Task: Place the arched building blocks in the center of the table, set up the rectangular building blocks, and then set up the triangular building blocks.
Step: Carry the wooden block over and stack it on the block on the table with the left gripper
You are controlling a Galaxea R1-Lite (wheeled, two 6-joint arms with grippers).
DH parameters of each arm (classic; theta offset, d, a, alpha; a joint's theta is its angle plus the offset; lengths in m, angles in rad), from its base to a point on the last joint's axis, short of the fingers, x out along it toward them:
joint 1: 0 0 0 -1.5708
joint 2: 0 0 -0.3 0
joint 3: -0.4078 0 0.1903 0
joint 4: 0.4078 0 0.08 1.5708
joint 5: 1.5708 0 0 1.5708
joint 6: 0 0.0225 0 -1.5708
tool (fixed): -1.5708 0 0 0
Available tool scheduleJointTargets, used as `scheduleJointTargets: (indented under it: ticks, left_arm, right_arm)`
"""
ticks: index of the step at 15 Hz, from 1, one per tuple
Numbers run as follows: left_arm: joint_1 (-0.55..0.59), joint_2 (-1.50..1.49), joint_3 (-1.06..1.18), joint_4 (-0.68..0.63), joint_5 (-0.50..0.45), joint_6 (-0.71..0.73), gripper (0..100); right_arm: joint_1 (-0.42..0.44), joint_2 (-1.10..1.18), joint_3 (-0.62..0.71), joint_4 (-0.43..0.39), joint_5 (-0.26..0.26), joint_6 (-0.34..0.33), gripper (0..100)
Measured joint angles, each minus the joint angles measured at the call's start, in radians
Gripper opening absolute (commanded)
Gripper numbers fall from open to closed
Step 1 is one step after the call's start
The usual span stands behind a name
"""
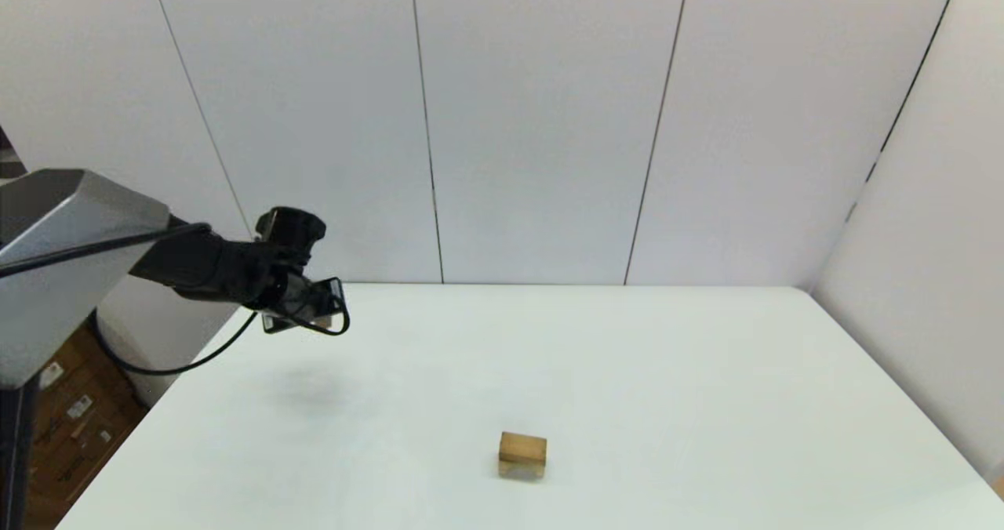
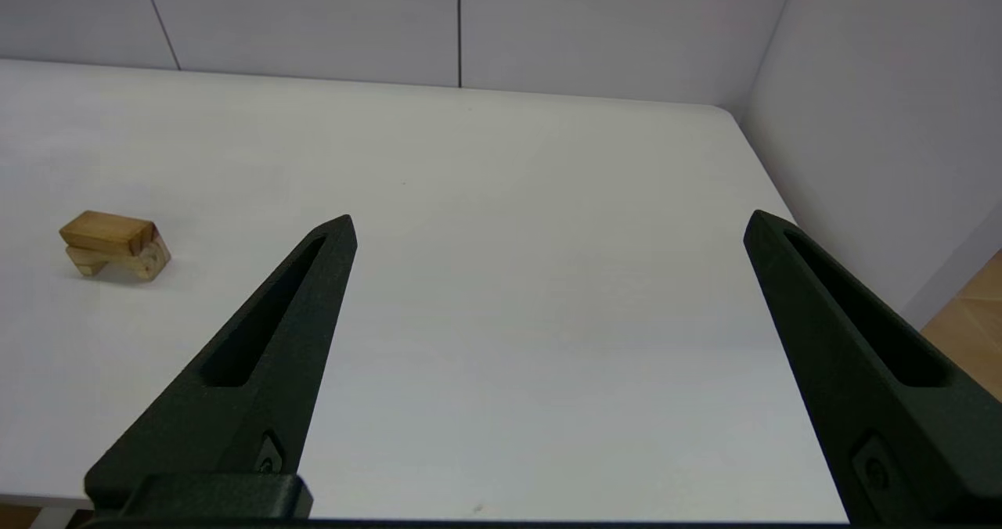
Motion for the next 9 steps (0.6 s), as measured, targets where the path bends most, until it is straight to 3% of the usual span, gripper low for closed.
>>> scheduleJointTargets:
  ticks: [6, 9]
  left_arm:
    - [-0.325, -0.206, -0.126, 0.355, -0.201, 0.375, 0]
    - [-0.397, -0.23, -0.146, 0.492, -0.323, 0.6, 0]
  right_arm:
    - [0.0, 0.0, 0.0, 0.0, 0.0, 0.0, 100]
    - [0.0, 0.0, 0.0, 0.0, 0.0, 0.0, 100]
